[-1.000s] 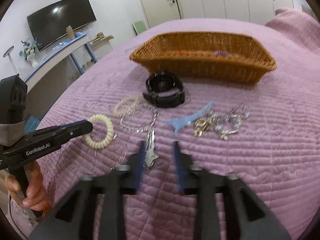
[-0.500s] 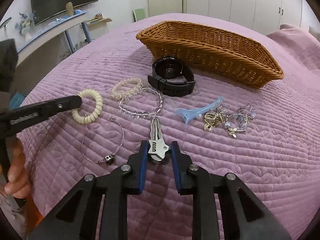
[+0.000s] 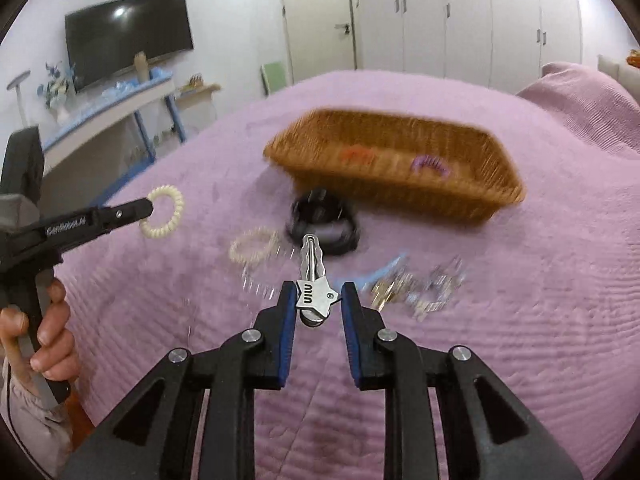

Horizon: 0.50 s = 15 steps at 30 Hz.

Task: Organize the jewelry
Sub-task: 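Lower the cream hair tie and silver key into the basket, opening both tools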

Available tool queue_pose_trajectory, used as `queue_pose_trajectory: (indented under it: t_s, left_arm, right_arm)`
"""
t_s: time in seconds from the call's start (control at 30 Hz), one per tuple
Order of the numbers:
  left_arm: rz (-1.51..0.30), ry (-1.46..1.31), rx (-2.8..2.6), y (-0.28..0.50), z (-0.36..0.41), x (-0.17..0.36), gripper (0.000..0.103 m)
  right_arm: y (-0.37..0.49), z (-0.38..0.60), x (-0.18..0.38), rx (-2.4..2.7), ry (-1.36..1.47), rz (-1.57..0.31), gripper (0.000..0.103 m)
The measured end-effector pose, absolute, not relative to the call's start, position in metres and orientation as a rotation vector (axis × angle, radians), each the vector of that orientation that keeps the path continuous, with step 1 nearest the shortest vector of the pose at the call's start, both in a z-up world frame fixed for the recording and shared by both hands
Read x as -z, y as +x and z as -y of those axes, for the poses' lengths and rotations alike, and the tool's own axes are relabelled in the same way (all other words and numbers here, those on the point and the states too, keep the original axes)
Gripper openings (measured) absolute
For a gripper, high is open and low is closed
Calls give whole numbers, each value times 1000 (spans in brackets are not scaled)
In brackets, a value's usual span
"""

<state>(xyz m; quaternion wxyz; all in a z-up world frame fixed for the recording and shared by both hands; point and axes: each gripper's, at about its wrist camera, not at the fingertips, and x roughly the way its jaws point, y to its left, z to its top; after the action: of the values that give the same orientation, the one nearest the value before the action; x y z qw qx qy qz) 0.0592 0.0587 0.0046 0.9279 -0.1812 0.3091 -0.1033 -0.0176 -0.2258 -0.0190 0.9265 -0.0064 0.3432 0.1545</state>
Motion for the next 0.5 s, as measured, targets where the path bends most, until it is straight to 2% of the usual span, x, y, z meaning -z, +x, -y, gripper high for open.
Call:
queue_pose_trajectory:
  t_s: [0.23, 0.5]
  left_arm:
    - [-530, -292, 319, 104, -8, -61, 10]
    - [-620, -273, 375, 183, 33, -55, 10]
  right_arm:
    - [37, 256, -25, -223, 89, -611, 25]
    - [132, 274, -26, -174, 147, -695, 25]
